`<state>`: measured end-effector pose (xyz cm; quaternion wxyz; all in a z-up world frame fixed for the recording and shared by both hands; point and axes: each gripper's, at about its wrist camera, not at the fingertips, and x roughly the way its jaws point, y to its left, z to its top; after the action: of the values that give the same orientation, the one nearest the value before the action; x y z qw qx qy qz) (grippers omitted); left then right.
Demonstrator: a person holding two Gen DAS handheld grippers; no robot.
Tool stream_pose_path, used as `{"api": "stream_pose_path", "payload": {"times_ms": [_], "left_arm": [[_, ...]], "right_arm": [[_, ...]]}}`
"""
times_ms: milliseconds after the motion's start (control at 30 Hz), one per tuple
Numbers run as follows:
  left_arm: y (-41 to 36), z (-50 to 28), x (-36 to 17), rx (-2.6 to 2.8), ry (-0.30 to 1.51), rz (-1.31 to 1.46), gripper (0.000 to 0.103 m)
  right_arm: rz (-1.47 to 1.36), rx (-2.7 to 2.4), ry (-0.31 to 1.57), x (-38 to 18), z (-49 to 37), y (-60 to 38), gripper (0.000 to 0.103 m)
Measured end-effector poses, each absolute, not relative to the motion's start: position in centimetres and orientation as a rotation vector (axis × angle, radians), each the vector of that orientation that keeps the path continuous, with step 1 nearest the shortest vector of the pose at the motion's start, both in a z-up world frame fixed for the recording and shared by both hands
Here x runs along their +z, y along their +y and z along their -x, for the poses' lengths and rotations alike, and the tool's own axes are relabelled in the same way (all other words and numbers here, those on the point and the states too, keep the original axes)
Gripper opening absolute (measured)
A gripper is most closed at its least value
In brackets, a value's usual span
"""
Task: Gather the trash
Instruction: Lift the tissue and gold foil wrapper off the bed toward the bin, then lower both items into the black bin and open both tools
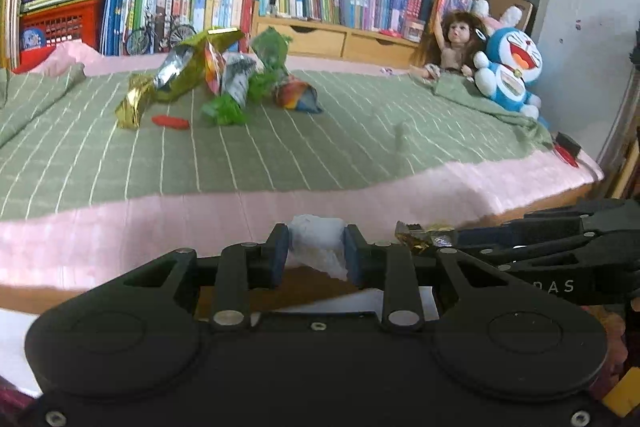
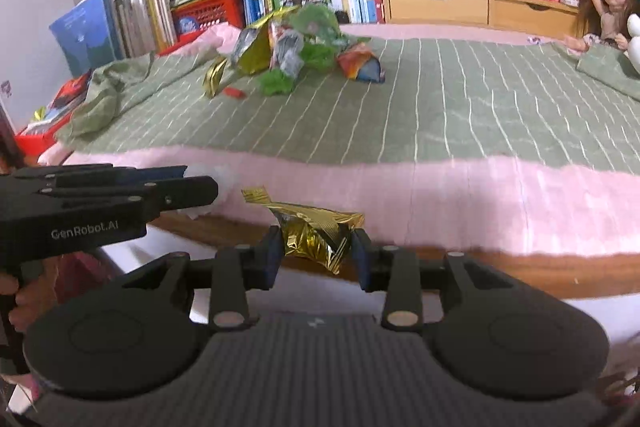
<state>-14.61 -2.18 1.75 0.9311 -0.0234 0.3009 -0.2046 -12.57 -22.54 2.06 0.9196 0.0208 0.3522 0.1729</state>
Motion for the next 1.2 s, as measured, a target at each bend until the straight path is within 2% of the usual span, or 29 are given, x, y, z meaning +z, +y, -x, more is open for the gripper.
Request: {"api": "stream_pose_path", "payload": {"times_ms": [267, 800, 1200], "left_arm": [[-2.7, 16.2, -0.3, -0.435, 0.69, 0.007, 0.028], [-2.9, 14.3, -10.7, -0.35, 1.076, 0.016, 0.028], [-3.3, 13.2, -14.5, -0.305, 1.239, 0.026, 0.029]], "right_arm": [[-0.003, 0.386, 0.826, 0.0, 13.6, -21.8, 0.041], [-0.011, 0.338, 1.097, -7.4, 13.2, -21.4, 0.041], [-0.086, 0.301, 1.216, -10.9, 12.1, -21.5, 0.042]]}}
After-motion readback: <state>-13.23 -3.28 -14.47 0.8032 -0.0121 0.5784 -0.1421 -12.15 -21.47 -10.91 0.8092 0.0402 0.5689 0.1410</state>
